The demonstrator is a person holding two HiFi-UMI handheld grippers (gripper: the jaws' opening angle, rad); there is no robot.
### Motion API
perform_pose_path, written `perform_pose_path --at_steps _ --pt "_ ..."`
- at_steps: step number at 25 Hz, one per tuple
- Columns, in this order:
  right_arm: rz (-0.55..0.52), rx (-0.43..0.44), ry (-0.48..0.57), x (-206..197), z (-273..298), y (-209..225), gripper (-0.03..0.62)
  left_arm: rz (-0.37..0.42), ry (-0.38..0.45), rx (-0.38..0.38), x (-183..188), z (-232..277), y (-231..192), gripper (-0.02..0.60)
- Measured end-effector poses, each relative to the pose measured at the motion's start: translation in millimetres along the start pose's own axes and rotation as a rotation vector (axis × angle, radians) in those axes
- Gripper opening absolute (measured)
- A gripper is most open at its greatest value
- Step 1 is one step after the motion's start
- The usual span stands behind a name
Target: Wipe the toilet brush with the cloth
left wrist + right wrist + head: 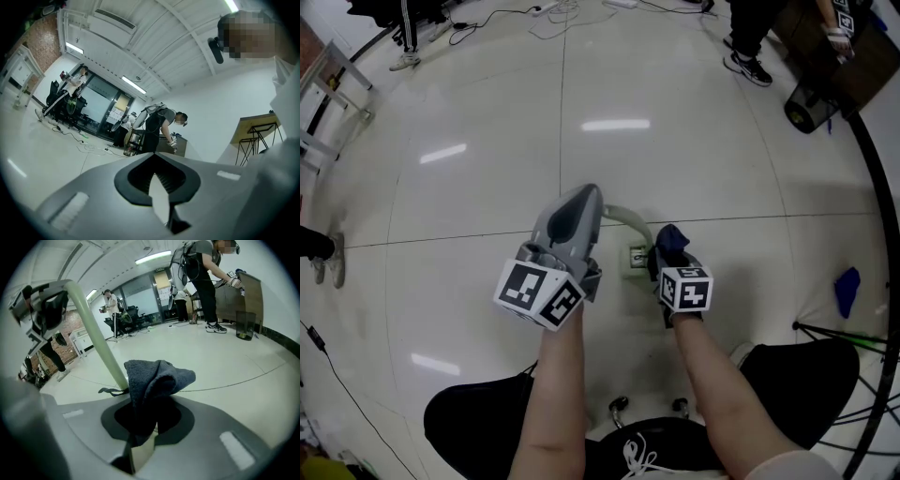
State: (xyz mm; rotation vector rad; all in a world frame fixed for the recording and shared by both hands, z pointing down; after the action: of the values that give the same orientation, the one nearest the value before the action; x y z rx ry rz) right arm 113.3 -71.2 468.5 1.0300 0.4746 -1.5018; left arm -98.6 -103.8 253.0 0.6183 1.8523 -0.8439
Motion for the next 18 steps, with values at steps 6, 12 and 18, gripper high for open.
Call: perform_pose_path --at_steps 6,12,18 --pt "-0.004 0.024 -0.108 -33.0 -2.6 14.1 0.061 0.043 -0.004 -0.012 -3.3 -2.5 3.4 0.006" --pt "-0.116 0.163 0.007 -14.7 -41.6 -38.0 0.061 0.057 -0.036 -0.030 -0.5 -1.2 1.7 0.006" --pt "-0.434 0.467 0.191 66.7 -61.7 -132.3 0.061 0.051 -0.086 -0.056 5.6 -2.7 3.3 0.006"
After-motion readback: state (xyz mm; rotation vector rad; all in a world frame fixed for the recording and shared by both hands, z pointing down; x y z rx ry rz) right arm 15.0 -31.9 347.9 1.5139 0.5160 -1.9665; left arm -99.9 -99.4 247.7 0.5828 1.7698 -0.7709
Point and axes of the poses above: the fingertips, and each gripper's own axes: z forward along the fingers, y to its right, x out of its top, the point moved 8 cm from there along -z, backward along the fingers, and after that the axes turned 10 degrees about y, right-handed, at the moved point
